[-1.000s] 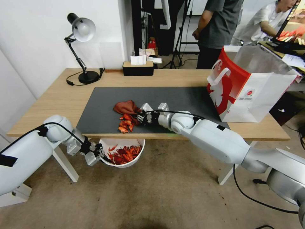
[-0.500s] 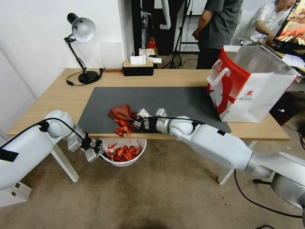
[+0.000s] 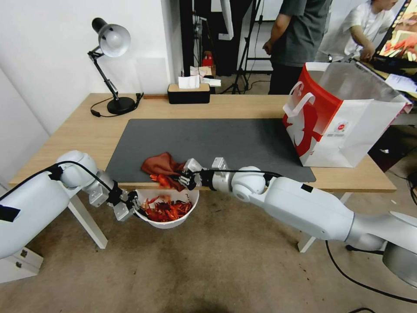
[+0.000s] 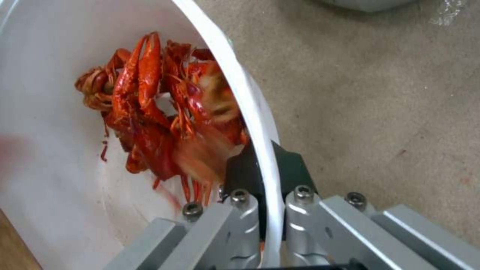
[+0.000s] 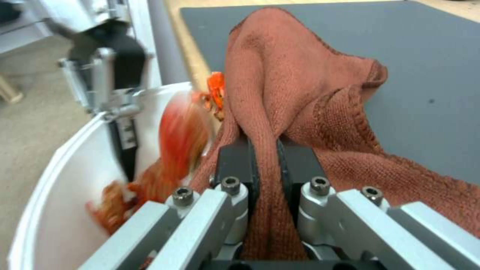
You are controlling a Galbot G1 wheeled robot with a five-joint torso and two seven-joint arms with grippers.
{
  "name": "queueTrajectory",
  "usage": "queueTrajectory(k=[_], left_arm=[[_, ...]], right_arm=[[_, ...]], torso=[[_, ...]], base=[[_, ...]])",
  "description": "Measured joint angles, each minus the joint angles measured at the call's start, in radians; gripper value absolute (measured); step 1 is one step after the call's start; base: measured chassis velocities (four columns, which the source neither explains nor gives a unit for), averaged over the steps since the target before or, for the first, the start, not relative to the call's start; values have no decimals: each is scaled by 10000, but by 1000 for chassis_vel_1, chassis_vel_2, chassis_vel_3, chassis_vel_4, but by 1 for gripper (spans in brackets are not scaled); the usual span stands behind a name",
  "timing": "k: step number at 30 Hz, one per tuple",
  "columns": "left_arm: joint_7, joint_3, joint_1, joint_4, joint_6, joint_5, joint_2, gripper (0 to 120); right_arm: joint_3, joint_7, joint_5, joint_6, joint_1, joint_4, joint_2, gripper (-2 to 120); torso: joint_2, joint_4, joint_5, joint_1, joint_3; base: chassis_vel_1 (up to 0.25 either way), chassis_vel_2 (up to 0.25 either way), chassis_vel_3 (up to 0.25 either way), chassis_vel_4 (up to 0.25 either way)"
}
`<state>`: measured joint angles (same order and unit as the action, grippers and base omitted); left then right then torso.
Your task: Sweep shrimp from table into container with towel, then put container into takeout bag.
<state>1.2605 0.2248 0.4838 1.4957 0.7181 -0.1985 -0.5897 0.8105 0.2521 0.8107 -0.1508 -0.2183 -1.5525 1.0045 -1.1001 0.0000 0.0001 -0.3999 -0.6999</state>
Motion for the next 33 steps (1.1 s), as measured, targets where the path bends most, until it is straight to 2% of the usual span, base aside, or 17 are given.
queueTrajectory(k=[17, 21, 23, 24, 26, 27, 28, 30, 31, 33], left_arm=[[-33, -337, 388, 50, -6, 10, 56, 0], [-45, -441, 563, 136, -28, 10, 122, 0], [-53, -552, 715, 188, -41, 10, 172, 0], [-53, -552, 715, 188, -41, 10, 172, 0], [-70, -630, 858, 237, -47, 6, 216, 0], [-78, -713, 999, 282, -50, -13, 241, 0], [-78, -713, 999, 282, -50, -13, 241, 0], [-84, -829, 1236, 351, -51, -53, 246, 0], [-84, -829, 1236, 351, -51, -53, 246, 0], [-84, -945, 1431, 431, -52, -115, 238, 0]], right_arm=[[412, 115, 151, -191, -120, -1636, -984, 5], [-69, 46, 351, -175, -323, -2105, -1320, 5], [-1060, -216, 746, -116, -571, -2415, -1496, 5], [-1060, -216, 746, -116, -571, -2415, -1496, 5], [-1854, -682, 1048, -89, -705, -2493, -1568, 5], [-2364, -1408, 1132, -132, -797, -2479, -1598, 5], [-2364, -1408, 1132, -132, -797, -2479, -1598, 5], [-2898, -2813, 1123, -395, -958, -2364, -1582, 5], [-2898, -2813, 1123, -395, -958, -2364, -1582, 5], [-3435, -4487, 920, -952, -1275, -2223, -1549, 5]], torso=[[1, 0, -1, -1, -2], [1, -1, -1, 0, -2], [1, 0, 0, 0, 0], [1, 0, 0, 0, 0], [1, 0, 0, 0, 0], [0, 0, 0, 0, 0], [0, 0, 0, 0, 0], [1, 0, -1, 0, 0], [1, 0, -1, 0, 0], [1, 1, 0, 0, 0]], base=[[0, 0, 0, 0], [0, 0, 0, 0], [0, 0, 0, 0], [0, 0, 0, 0], [0, 0, 0, 0], [0, 0, 0, 0], [0, 0, 0, 0], [0, 0, 0, 0], [0, 0, 0, 0], [0, 0, 0, 0]])
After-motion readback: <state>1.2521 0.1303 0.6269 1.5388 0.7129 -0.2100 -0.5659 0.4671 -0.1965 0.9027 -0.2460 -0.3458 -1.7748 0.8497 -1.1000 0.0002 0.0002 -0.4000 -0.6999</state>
